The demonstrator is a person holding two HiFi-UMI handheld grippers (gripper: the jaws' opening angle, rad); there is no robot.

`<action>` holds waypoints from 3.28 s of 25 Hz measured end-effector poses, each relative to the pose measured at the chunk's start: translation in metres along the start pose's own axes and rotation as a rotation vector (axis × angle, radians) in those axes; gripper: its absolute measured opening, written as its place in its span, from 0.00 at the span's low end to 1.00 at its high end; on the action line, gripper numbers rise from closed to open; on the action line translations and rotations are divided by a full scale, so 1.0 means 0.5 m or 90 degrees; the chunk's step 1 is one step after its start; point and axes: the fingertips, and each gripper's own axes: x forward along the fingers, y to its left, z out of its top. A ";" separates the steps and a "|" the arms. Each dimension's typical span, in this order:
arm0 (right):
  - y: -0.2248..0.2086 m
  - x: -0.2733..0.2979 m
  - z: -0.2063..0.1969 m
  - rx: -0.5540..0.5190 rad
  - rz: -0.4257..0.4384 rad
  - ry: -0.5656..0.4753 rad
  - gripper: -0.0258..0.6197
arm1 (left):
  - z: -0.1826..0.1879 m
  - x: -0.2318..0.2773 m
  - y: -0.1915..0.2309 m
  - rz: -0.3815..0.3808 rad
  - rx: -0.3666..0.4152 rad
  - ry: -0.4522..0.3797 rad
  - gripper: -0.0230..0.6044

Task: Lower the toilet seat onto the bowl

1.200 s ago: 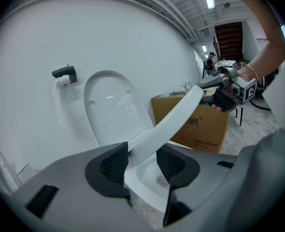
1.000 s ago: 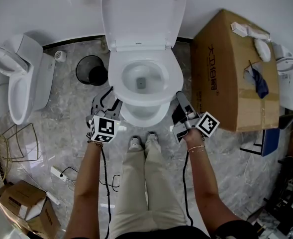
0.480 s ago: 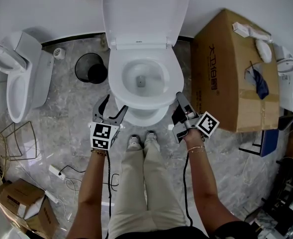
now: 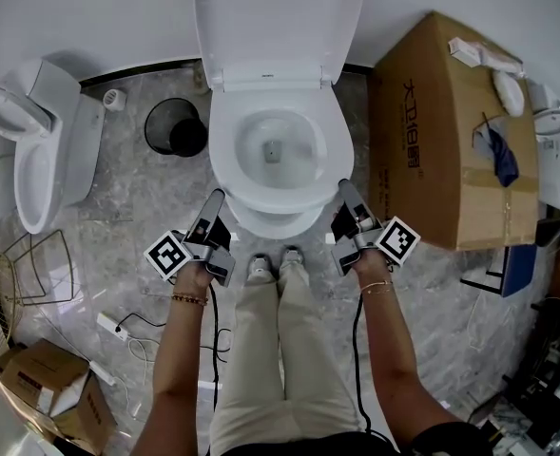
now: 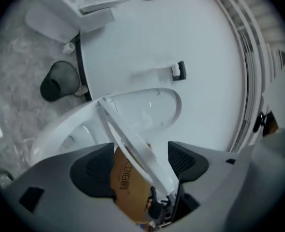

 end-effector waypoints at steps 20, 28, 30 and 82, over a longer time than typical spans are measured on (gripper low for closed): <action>-0.055 -0.026 -0.033 0.014 -0.030 0.011 0.31 | -0.045 0.026 0.040 0.014 -0.068 0.038 0.28; -0.093 -0.034 -0.038 0.024 -0.052 0.001 0.31 | -0.064 0.021 0.065 0.034 -0.058 0.063 0.29; -0.100 -0.035 -0.042 0.024 -0.055 0.004 0.31 | -0.067 0.019 0.071 0.038 -0.057 0.067 0.29; -0.347 -0.100 -0.125 0.127 -0.186 0.019 0.22 | -0.123 -0.043 0.330 0.247 -0.022 0.072 0.22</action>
